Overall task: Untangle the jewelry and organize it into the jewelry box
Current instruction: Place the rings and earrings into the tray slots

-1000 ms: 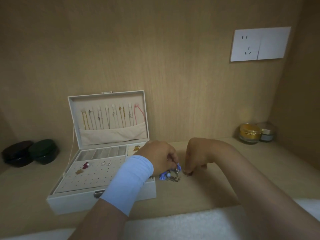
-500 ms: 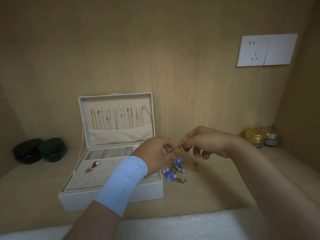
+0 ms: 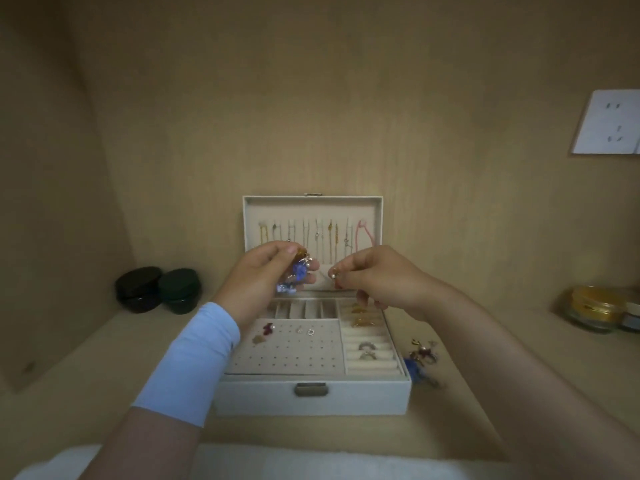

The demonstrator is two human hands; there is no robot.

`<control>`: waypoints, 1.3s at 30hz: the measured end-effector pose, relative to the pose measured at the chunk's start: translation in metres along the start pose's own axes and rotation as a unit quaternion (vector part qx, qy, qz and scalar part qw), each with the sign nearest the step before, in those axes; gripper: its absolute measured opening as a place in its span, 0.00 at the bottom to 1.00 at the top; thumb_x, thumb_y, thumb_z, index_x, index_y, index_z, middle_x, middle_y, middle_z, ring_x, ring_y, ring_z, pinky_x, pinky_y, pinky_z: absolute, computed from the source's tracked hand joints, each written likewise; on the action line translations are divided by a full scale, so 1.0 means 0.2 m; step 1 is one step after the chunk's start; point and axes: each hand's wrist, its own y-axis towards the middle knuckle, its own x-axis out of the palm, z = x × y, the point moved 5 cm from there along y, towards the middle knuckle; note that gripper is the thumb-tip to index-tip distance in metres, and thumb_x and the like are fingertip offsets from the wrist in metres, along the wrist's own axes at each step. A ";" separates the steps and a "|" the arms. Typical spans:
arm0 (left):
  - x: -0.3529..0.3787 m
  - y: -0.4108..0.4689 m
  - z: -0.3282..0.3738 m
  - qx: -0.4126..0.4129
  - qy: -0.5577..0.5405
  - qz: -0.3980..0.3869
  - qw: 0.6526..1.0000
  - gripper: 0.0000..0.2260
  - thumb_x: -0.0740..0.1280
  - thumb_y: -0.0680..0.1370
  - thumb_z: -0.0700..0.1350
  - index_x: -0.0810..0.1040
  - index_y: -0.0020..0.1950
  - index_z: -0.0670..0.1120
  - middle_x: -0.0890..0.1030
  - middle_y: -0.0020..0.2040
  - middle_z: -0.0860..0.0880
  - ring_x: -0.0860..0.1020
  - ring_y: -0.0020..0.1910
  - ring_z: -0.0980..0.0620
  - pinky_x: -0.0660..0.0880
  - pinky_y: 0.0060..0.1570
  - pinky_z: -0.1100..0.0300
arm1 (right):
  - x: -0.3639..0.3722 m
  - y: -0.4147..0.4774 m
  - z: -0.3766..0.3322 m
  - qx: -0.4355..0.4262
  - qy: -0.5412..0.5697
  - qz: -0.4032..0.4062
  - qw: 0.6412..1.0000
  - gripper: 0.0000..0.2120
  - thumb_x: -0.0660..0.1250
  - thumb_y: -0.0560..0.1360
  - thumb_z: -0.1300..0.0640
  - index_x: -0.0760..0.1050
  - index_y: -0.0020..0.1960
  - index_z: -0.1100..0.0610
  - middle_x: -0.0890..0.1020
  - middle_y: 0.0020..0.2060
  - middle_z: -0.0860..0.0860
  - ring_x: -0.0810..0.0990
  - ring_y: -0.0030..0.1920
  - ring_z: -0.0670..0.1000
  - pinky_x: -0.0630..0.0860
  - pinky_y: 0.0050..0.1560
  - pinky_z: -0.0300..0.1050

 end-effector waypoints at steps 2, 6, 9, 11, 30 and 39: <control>-0.07 -0.01 -0.01 -0.006 0.013 0.015 1.000 0.10 0.60 0.83 0.46 0.80 0.56 0.46 0.86 0.47 0.49 0.85 0.47 0.49 0.81 0.50 0.55 | 0.06 0.06 -0.01 -0.001 -0.040 -0.001 0.999 0.04 0.72 0.75 0.59 0.85 0.49 0.56 0.86 0.44 0.49 0.77 0.29 0.44 0.74 0.31 0.37; -0.14 -0.01 -0.04 -0.014 -0.004 0.021 1.000 0.08 0.62 0.82 0.45 0.82 0.53 0.48 0.86 0.43 0.50 0.82 0.40 0.52 0.80 0.44 0.53 | 0.11 0.12 0.04 0.019 -0.171 0.012 0.985 0.03 0.74 0.71 0.55 0.85 0.39 0.52 0.84 0.33 0.44 0.81 0.35 0.41 0.77 0.38 0.39; -0.13 -0.02 -0.08 -0.038 -0.018 0.006 0.999 0.08 0.63 0.81 0.44 0.81 0.55 0.45 0.85 0.43 0.49 0.81 0.39 0.52 0.81 0.39 0.58 | 0.15 0.14 0.07 0.032 -0.239 0.004 0.971 0.05 0.75 0.68 0.50 0.86 0.36 0.51 0.84 0.29 0.46 0.83 0.35 0.45 0.81 0.41 0.43; -0.11 -0.03 -0.10 -0.049 -0.027 -0.012 0.998 0.09 0.63 0.82 0.44 0.81 0.56 0.43 0.86 0.45 0.46 0.82 0.41 0.49 0.82 0.42 0.56 | 0.17 0.15 0.07 0.028 -0.271 -0.001 0.962 0.09 0.75 0.70 0.46 0.85 0.36 0.51 0.82 0.27 0.47 0.80 0.31 0.46 0.79 0.38 0.43; -0.07 -0.11 -0.15 -0.013 0.053 -0.042 0.998 0.09 0.64 0.81 0.39 0.80 0.56 0.49 0.82 0.41 0.45 0.80 0.38 0.48 0.79 0.46 0.50 | 0.17 -0.03 -0.03 -0.089 0.049 -0.021 0.995 0.09 0.75 0.72 0.67 0.84 0.50 0.58 0.87 0.38 0.52 0.83 0.36 0.43 0.76 0.39 0.32; -0.09 -0.12 -0.14 0.028 0.103 -0.027 0.994 0.10 0.64 0.80 0.37 0.81 0.54 0.49 0.84 0.40 0.45 0.81 0.41 0.45 0.78 0.52 0.38 | 0.18 -0.02 -0.03 -0.110 -0.008 -0.050 0.993 0.02 0.74 0.74 0.60 0.85 0.47 0.55 0.87 0.39 0.51 0.83 0.38 0.44 0.77 0.42 0.34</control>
